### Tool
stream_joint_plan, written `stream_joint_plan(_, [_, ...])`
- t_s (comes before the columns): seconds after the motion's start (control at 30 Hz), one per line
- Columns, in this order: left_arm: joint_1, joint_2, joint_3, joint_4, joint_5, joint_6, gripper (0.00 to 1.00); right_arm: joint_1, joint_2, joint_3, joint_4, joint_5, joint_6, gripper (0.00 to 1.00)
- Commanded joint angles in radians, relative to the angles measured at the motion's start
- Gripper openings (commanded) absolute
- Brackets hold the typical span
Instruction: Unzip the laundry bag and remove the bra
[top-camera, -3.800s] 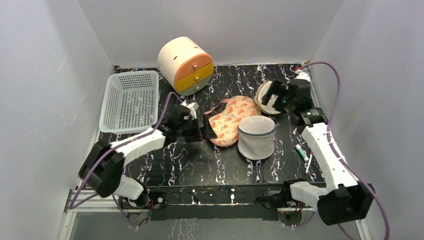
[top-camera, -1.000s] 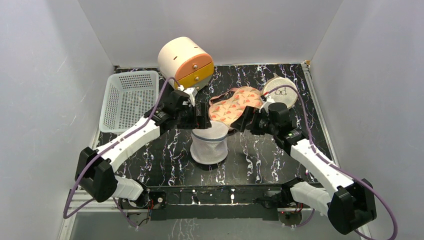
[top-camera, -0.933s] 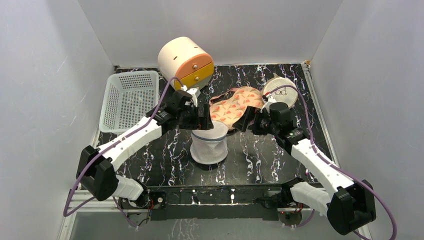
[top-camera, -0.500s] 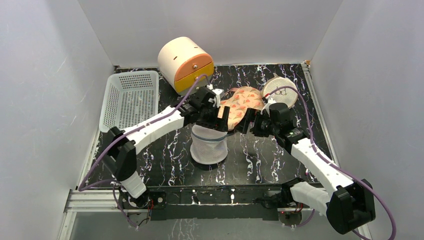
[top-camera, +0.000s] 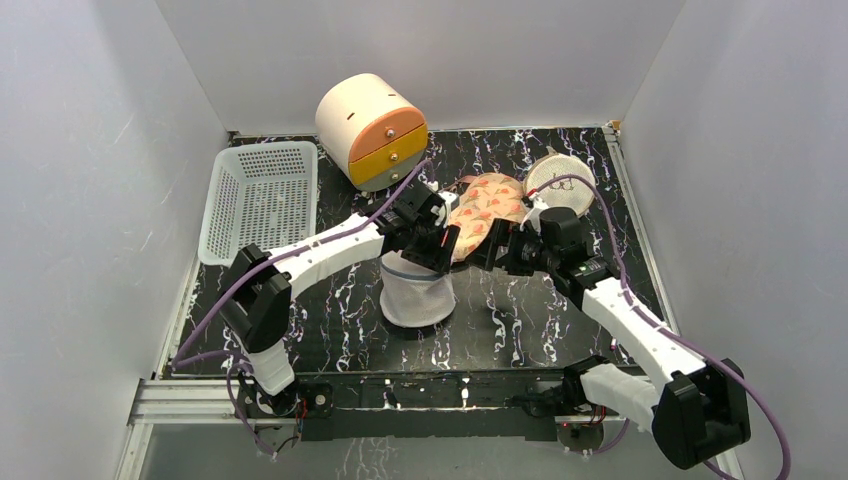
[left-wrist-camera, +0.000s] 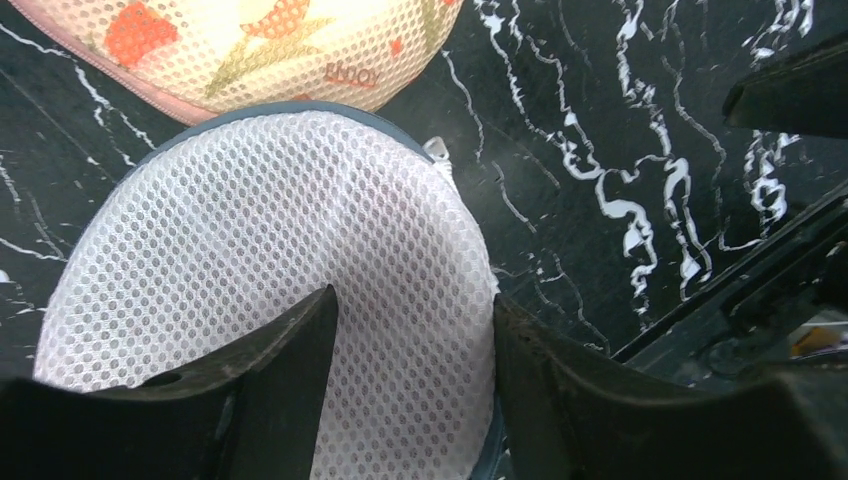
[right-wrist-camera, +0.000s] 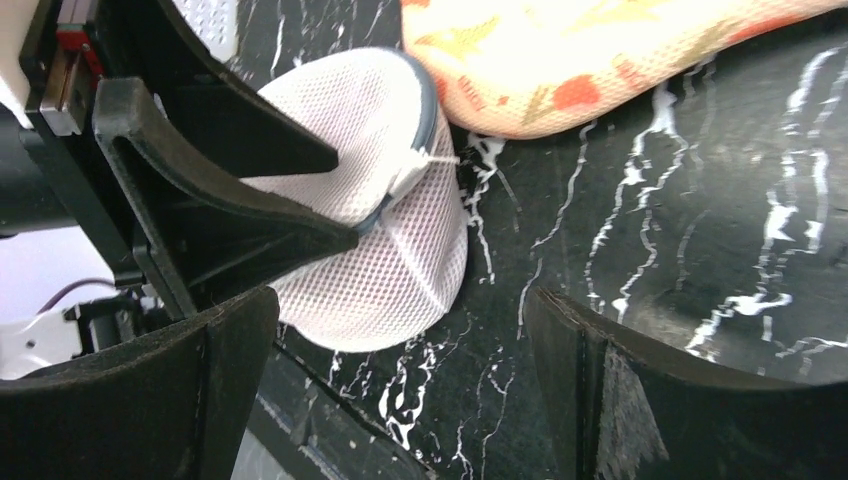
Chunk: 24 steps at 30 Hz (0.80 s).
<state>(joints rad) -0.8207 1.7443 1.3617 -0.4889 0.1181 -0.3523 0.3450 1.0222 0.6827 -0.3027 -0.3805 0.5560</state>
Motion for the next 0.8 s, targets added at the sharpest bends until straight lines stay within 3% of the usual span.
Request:
stream_joint_plan(0.0, [-0.006, -0.07, -0.006, -0.056, -0.069, 0.074, 0.47, 0.0, 0.034, -0.022, 0.151, -0.186, 0.01, 0.93])
stream_joint_plan(0.17, [-0.005, -0.184, -0.086, -0.014, -0.011, 0.116, 0.18, 0.01, 0.069, -0.037, 0.22, -0.29, -0.048, 0.91])
stream_joint_plan(0.33, [-0.006, -0.317, -0.179, 0.085, 0.116, 0.166, 0.09, 0.035, 0.053, -0.084, 0.43, -0.367, -0.053, 0.91])
stream_joint_plan(0.4, [-0.006, -0.367, -0.216, 0.136, 0.176, 0.199, 0.01, 0.036, -0.002, -0.135, 0.571, -0.337, -0.081, 0.91])
stream_joint_plan(0.47, [-0.005, -0.396, -0.242, 0.173, 0.195, 0.214, 0.0, 0.036, -0.04, -0.142, 0.585, -0.293, -0.115, 0.9])
stream_joint_plan(0.57, [-0.006, -0.436, -0.28, 0.221, 0.216, 0.239, 0.0, 0.033, -0.012, -0.085, 0.474, -0.325, -0.206, 0.9])
stream_joint_plan(0.77, [-0.006, -0.49, -0.35, 0.285, 0.23, 0.312, 0.0, -0.037, 0.101, -0.031, 0.419, -0.434, -0.191, 0.64])
